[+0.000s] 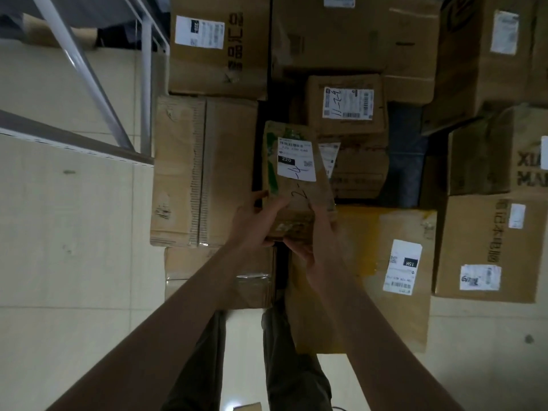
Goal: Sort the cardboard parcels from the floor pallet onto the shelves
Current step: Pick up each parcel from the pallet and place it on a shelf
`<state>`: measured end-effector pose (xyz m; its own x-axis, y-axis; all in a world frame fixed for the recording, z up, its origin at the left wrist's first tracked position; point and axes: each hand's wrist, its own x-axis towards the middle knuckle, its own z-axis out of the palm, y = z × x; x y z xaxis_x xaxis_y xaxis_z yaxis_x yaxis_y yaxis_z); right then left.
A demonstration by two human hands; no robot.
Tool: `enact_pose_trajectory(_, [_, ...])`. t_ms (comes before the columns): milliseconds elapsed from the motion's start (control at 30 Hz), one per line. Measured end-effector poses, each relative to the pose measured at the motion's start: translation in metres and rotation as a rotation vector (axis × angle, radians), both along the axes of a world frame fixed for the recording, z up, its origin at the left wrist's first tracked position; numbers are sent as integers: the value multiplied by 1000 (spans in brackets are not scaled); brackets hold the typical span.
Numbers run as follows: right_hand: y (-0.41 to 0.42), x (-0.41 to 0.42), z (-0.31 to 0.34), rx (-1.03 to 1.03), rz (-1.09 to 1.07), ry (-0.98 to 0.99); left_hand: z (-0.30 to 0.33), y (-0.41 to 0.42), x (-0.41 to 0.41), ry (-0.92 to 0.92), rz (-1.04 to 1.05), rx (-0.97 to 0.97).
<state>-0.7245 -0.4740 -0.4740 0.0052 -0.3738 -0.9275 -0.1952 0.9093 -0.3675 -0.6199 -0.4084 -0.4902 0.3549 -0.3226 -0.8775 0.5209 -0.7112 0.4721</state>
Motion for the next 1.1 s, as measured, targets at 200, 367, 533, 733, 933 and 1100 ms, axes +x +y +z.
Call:
enact_pose_trajectory(200, [-4, -14, -12, -21, 64, -31, -7, 2, -8, -7, 18, 14])
enact_pose_trajectory(367, [-14, -25, -22, 2, 78, -27, -4, -9, -15, -48, -75, -14])
enact_pose_trajectory(533, [-11, -35, -33, 65, -32, -185, 9, -24, -23, -243, -194, 6])
enact_pose_trajectory(733, [1, -14, -52, 195, -216, -408, -1, -44, -10, -508, -408, 111])
enact_pose_trajectory(933, [0, 19, -73, 359, -450, -430, -34, -71, 4, -657, -613, 182])
enact_pose_trajectory(1100, [-9, 28, -89, 444, -545, -400, -52, -86, 8, -758, -683, 188])
